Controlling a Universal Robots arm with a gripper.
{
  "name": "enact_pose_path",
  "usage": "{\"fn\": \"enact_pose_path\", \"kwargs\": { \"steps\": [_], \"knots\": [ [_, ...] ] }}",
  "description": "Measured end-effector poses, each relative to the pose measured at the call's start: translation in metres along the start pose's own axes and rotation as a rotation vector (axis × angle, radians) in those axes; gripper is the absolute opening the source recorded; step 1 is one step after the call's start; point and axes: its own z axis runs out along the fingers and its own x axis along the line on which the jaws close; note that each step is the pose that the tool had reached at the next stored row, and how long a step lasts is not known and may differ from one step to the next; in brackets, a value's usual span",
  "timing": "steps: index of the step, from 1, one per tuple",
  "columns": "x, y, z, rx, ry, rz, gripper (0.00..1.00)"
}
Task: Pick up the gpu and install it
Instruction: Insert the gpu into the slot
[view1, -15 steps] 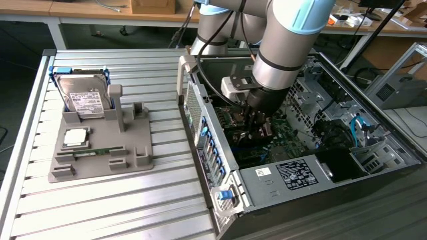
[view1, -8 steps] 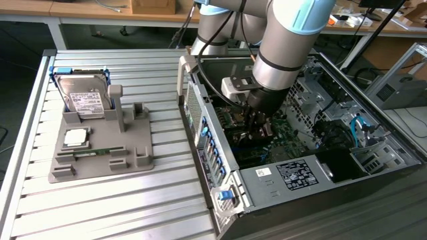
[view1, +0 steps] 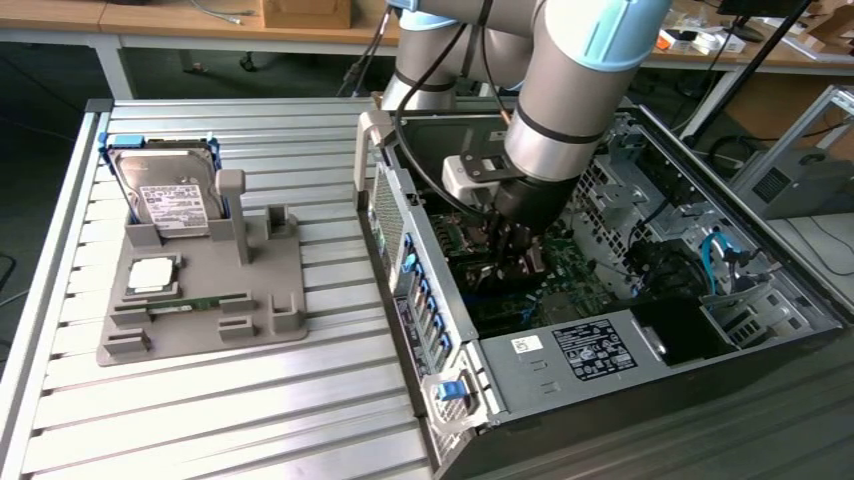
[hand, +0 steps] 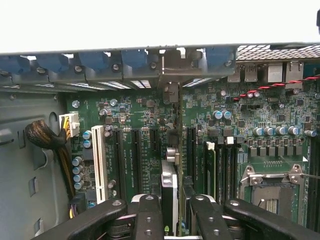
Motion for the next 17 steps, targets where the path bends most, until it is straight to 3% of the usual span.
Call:
{"fn": "enact_pose_path", "kwargs": {
  "steps": [5,6,8,17],
  "knots": [
    [-0.0002,0.0,0.0016,-0.0001,0.0006,-0.003,0.27],
    [-0.0001,0.0,0.0018,0.0,0.0063,-0.003,0.27],
    [-0.0002,-0.0001,0.0022,0.0002,0.0109,-0.003,0.27],
    [-0.0002,0.0,0.0031,0.0003,0.0111,-0.003,0.27]
  ]
}}
